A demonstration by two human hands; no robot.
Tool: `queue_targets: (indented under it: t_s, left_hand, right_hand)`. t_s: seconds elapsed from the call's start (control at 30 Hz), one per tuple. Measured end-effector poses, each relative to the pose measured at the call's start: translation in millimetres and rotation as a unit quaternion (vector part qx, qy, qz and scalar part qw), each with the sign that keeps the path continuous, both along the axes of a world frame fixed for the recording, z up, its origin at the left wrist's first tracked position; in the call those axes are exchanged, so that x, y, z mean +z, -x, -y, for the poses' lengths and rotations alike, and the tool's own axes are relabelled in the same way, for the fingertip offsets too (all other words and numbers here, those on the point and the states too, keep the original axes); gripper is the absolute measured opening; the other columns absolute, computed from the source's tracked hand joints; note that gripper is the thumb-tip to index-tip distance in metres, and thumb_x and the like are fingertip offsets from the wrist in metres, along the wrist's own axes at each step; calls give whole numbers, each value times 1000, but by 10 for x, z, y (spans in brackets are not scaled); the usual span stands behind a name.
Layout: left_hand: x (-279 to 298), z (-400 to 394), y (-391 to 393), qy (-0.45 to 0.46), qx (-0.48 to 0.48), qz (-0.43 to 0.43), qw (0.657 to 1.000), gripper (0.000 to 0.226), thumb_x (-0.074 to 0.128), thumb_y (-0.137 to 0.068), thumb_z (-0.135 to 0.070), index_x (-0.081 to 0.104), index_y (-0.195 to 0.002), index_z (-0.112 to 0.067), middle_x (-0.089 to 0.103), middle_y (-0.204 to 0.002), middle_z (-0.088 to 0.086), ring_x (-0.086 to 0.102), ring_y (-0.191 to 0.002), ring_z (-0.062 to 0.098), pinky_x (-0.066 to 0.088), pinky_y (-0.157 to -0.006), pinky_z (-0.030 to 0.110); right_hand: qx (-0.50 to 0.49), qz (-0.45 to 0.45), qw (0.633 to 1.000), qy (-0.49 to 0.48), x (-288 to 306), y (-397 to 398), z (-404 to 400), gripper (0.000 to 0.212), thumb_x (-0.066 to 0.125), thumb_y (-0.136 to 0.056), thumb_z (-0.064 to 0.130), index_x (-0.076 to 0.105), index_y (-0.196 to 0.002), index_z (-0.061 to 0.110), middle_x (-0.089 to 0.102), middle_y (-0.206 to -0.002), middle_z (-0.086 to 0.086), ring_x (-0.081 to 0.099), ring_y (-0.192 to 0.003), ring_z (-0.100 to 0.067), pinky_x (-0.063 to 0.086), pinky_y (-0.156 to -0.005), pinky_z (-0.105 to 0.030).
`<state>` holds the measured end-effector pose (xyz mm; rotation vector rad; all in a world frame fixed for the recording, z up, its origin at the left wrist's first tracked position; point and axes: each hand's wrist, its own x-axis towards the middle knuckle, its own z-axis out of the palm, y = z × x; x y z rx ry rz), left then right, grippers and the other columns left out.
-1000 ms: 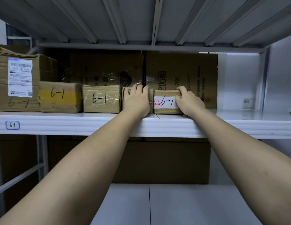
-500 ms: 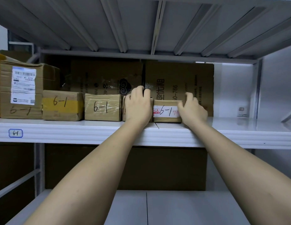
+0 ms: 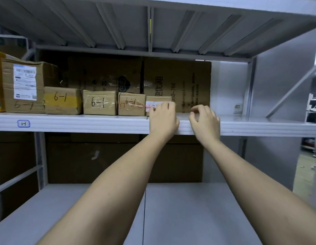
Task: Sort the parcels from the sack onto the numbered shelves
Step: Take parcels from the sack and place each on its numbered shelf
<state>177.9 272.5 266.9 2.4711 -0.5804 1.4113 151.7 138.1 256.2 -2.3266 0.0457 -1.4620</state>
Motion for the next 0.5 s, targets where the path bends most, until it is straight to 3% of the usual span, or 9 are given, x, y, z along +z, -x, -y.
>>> queue_targets:
  t_s: [0.23, 0.5]
  left_hand:
    - [-592, 698, 822, 27, -23, -25, 999, 36, 49, -87, -18, 52, -122, -16, 56, -117, 5, 53, -106, 26, 36, -88, 38]
    - [-1492, 1740, 1653, -33, -35, -158, 986, 34, 45, -90, -18, 48, -123, -16, 58, -114, 4, 57, -99, 25, 38, -79, 36]
  right_hand:
    - [6, -36, 999, -8, -470, 896, 715, 25, 48, -95, 25, 61, -116, 19, 59, -120, 1, 49, -115, -19, 35, -96, -37]
    - [-51, -168, 984, -9, -1327, 1837, 1781, 27, 47, -96, 27, 58, -119, 18, 58, -121, -2, 49, -115, -24, 33, -96, -38]
